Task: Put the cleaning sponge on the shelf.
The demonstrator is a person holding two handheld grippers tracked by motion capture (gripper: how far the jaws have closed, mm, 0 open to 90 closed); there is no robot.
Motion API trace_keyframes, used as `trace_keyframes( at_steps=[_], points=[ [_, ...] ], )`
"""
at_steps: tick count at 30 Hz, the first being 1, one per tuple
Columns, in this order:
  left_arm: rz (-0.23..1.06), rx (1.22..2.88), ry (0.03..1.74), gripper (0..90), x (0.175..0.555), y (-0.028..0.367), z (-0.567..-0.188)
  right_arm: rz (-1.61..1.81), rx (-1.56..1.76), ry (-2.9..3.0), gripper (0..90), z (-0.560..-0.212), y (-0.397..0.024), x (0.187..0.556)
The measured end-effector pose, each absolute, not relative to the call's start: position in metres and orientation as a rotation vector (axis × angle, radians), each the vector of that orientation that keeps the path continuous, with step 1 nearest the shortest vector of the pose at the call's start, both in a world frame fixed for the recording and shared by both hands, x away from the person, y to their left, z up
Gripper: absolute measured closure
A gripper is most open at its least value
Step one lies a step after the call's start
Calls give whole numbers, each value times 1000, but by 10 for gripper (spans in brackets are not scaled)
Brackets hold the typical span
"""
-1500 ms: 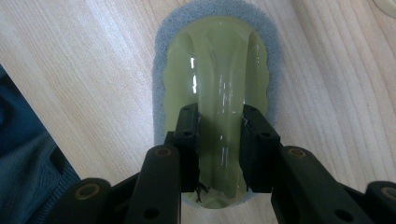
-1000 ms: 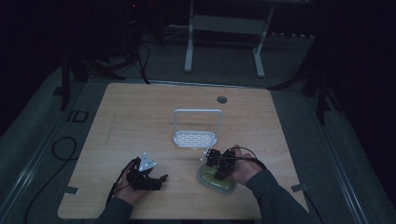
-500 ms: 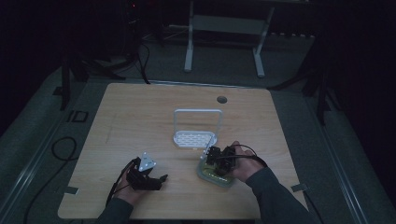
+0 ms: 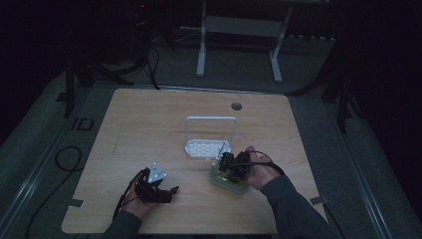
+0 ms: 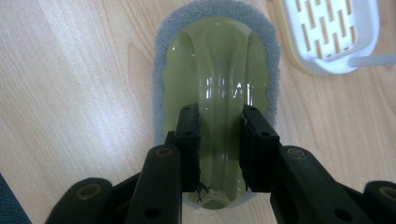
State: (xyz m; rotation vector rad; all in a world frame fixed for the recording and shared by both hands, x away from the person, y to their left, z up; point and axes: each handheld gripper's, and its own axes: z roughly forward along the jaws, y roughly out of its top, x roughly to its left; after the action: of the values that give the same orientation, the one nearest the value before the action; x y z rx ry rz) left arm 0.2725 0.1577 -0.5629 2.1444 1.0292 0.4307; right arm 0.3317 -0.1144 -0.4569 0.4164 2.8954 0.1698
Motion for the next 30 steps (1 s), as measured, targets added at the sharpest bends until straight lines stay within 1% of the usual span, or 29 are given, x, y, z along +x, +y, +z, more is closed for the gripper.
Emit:
trace_keyframes(
  at_steps=[30],
  points=[
    [430, 2145, 1027, 186, 273, 157, -563, 158, 287, 2866, 713, -449, -99, 354]
  ],
)
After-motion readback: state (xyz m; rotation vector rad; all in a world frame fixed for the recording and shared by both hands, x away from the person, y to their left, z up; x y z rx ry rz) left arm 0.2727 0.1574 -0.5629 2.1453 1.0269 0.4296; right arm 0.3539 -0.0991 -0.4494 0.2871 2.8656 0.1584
